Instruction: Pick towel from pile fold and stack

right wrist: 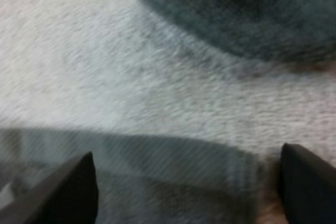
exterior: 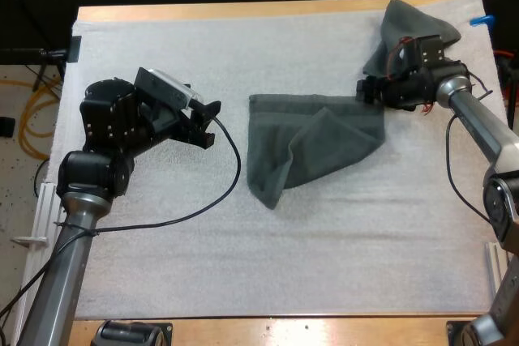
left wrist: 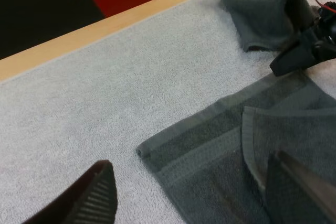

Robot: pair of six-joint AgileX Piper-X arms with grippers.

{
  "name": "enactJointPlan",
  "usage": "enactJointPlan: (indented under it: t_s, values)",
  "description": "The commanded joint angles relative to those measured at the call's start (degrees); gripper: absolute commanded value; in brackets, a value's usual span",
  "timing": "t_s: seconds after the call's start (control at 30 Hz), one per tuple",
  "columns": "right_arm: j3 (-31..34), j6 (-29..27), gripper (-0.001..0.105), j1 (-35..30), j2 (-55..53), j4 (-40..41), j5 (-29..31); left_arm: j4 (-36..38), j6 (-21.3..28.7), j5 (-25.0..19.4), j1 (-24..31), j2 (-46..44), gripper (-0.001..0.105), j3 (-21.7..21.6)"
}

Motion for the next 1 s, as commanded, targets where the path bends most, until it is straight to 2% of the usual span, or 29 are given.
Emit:
enactJointPlan:
  t_s: [0.0,0.17,0.23,0.3,0.33,0.4,0.57,0.83,0.97]
  values:
    - [-0.32,-0.66,0.071,-0.08,-0.4,1.63,-3.28,-0.85,-0.56,-0.08,0.09,-0.16,0.059,-0.25]
    - [-0.32,0.31,0.071,-0.08,1.15,4.21,-8.43,-0.64,-0.56,0.47,0.09,-0.16,0.059,-0.25]
    - [-0.32,0.44,0.068,-0.08,1.97,5.03,-8.5,-0.63,-0.56,0.46,0.09,-0.16,0.059,-0.25]
    - [-0.32,0.78,0.055,-0.08,2.65,5.79,-8.3,-0.21,-0.56,0.8,0.09,-0.16,0.059,-0.25]
    - [-0.32,0.75,0.051,-0.08,2.67,5.79,-8.12,-0.06,-0.56,0.79,0.09,-0.16,0.059,-0.25]
    - [-0.32,0.75,0.033,-0.08,2.66,5.79,-7.64,0.59,-0.56,0.79,0.09,-0.16,0.059,-0.25]
    - [-0.32,0.75,0.0,-0.08,2.66,5.67,-5.25,0.44,-0.56,0.59,0.09,-0.14,0.059,-0.25]
    - [-0.32,0.25,0.0,-0.08,2.66,5.67,-5.01,-2.45,-1.4,-0.11,0.09,5.61,0.059,-1.36]
    - [-0.32,0.13,0.0,-0.08,2.66,5.67,-5.01,-2.51,-6.52,-0.11,0.09,11.72,0.059,-5.54]
